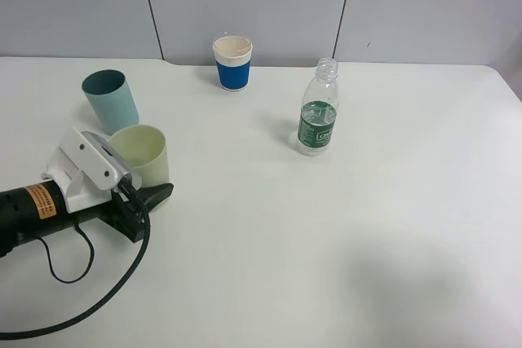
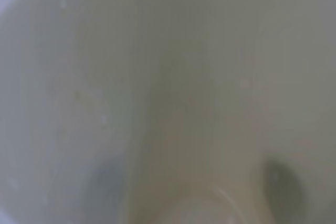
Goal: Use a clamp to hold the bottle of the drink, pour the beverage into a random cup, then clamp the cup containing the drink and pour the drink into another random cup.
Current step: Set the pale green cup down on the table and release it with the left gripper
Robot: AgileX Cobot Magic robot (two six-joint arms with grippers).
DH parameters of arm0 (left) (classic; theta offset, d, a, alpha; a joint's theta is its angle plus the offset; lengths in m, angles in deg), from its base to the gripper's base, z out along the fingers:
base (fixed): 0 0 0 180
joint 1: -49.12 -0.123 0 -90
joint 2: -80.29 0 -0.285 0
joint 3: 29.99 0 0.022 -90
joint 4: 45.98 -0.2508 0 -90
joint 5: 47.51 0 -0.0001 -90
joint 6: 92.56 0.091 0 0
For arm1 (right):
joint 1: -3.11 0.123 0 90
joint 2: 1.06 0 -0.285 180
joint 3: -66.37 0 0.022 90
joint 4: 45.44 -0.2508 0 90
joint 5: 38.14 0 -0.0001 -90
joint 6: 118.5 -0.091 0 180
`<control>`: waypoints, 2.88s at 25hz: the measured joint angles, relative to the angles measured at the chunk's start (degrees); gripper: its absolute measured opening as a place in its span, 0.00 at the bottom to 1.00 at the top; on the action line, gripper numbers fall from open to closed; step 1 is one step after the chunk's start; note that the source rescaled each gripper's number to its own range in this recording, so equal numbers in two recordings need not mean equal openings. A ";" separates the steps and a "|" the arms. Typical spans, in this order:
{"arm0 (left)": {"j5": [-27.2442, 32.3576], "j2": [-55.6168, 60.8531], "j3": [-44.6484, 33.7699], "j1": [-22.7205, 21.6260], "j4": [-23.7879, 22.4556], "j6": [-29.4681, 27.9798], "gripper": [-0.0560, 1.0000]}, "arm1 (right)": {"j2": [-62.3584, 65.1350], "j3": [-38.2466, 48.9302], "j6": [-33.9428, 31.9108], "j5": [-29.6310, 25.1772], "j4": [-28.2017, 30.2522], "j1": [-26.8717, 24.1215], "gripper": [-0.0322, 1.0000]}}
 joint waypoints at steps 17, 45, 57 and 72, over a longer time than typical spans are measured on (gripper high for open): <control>-0.76 -5.43 3.65 0.00 -6.45 2.39 0.08 | 0.00 0.00 0.00 0.00 0.00 0.00 1.00; -1.09 -12.39 13.51 0.00 -10.28 -1.21 0.08 | 0.00 0.00 0.00 0.00 0.00 0.00 1.00; -1.62 -12.77 13.51 0.00 -11.49 -2.80 0.08 | 0.00 0.00 0.00 0.00 0.00 0.00 1.00; -0.87 -9.68 13.26 0.00 -12.21 -3.64 0.95 | 0.00 0.00 0.00 0.00 0.00 0.00 1.00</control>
